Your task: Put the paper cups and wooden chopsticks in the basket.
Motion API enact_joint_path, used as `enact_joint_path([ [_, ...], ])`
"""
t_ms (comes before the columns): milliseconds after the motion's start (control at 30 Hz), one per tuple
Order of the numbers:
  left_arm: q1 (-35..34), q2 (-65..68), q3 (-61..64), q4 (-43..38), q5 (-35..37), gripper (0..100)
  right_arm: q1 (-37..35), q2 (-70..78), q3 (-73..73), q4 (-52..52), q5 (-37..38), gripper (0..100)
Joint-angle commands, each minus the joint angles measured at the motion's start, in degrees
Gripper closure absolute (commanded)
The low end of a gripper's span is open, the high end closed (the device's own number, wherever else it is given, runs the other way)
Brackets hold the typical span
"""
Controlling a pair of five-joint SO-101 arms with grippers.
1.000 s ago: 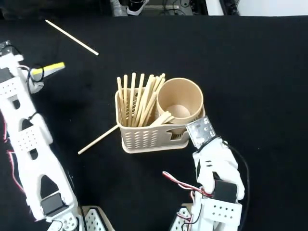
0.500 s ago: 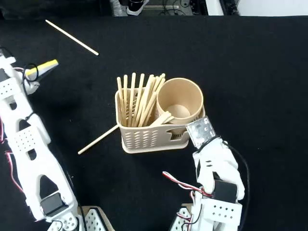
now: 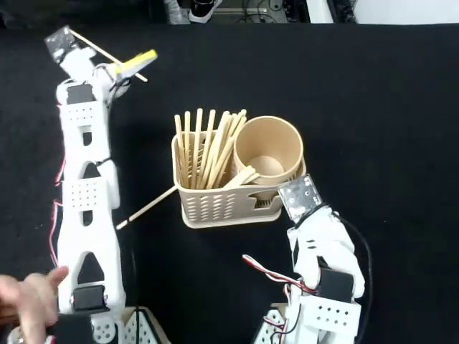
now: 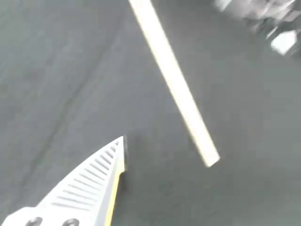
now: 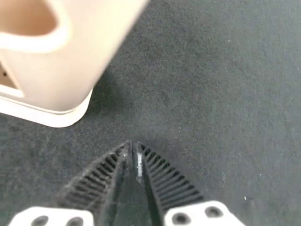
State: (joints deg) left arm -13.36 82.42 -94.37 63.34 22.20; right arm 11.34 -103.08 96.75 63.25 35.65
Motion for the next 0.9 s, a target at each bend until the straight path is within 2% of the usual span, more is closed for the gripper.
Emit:
enact_joint_path([
  [0,3.1,-2.3,-0.7,-13.6,1.5,4,-0.2,-2.8,-0.1,0.4,0.4,98.6],
  [133,3.6,-0.5,2.2,-25.0,1.4,12,-0.2,-2.8,-0.1,0.4,0.4,98.6],
  [233,2.6,2.7,4.1,-39.7,1.6,19,-0.2,-2.8,-0.1,0.4,0.4,98.6],
  [400,-0.7,9.9,5.4,-57.0,1.3,28,-0.2,-2.8,-0.1,0.5,0.4,98.6],
  [567,-3.5,14.9,5.0,-66.6,1.3,30,-0.2,-2.8,-0.1,0.5,0.4,98.6],
  [700,-3.5,18.1,5.3,-77.5,1.5,30,-0.2,-2.8,-0.1,0.5,0.4,98.6],
  [867,-0.8,20.2,5.0,-79.2,1.5,30,-0.2,-2.8,-0.1,0.5,0.4,98.6],
])
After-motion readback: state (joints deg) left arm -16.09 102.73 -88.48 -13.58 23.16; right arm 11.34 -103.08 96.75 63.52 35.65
